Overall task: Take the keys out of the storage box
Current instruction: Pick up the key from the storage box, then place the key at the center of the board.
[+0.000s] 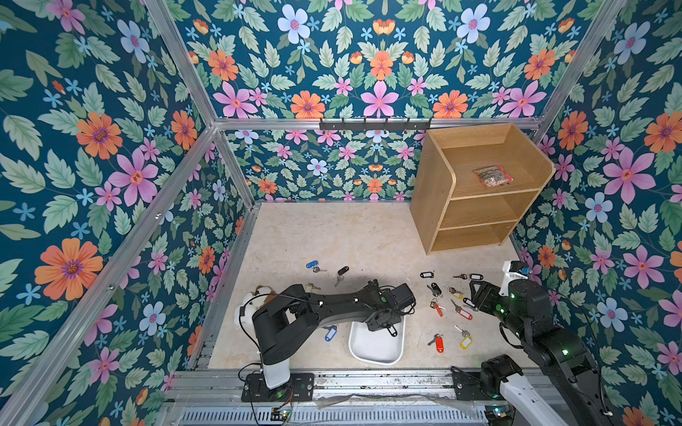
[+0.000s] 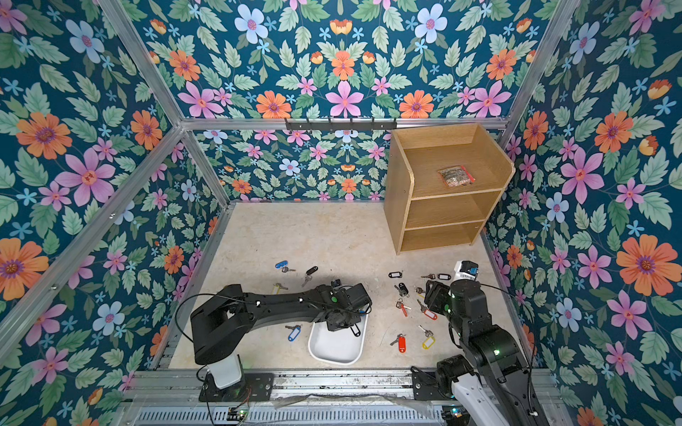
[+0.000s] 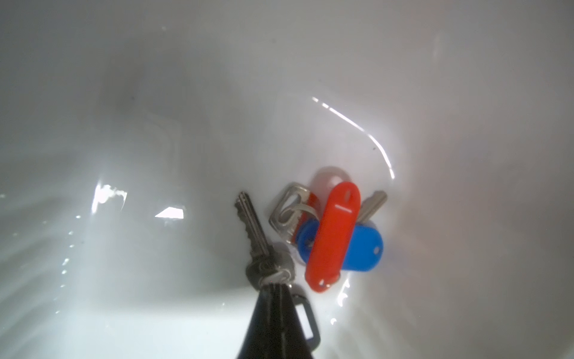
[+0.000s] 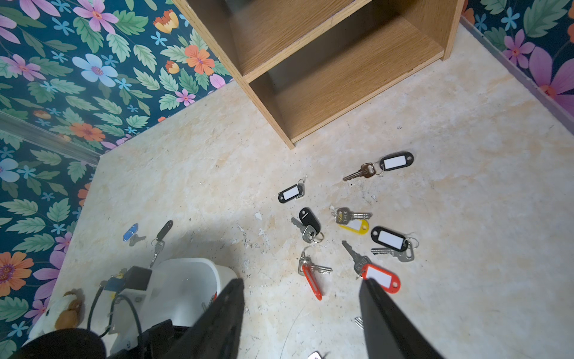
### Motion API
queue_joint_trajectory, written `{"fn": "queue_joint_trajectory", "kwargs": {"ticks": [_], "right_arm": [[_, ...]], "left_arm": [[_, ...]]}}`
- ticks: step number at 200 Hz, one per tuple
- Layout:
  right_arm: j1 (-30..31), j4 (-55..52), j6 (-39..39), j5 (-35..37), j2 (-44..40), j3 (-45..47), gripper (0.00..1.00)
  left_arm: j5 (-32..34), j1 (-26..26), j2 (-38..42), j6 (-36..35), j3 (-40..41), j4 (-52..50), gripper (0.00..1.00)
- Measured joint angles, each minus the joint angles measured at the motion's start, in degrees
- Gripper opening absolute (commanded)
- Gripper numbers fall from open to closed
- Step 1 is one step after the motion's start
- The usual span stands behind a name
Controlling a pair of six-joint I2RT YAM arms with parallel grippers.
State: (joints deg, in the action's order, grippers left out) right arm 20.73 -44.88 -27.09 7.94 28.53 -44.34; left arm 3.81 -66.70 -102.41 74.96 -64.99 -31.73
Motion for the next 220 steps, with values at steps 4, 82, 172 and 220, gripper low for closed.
{"fn": "queue_joint_trajectory", "kwargs": {"ticks": [4,82,172,220], "right_arm": [[0.00,0.00,0.00,0.02,0.00,0.00,0.64],[0.02,0.00,0.00,0.02,0.11,0.00,0.64],[0.04,0.00,0.00,0.00,0.33,0.00,0.63],[0.04,0.00,0.00,0.00,0.66,0.00,0.63]], "left_arm": [[0.15,-0.07,0.22,-0.02,-0.09,-0.15,0.00],[5.55,-0.70,7.82,-2.03,-4.24,-7.93,0.00],[11.91,10.91,28.28,-3.58,4.48,-21.84,0.00],[11.19,26.40,36.92,-10.21,15.76,-24.85,0.00]]}}
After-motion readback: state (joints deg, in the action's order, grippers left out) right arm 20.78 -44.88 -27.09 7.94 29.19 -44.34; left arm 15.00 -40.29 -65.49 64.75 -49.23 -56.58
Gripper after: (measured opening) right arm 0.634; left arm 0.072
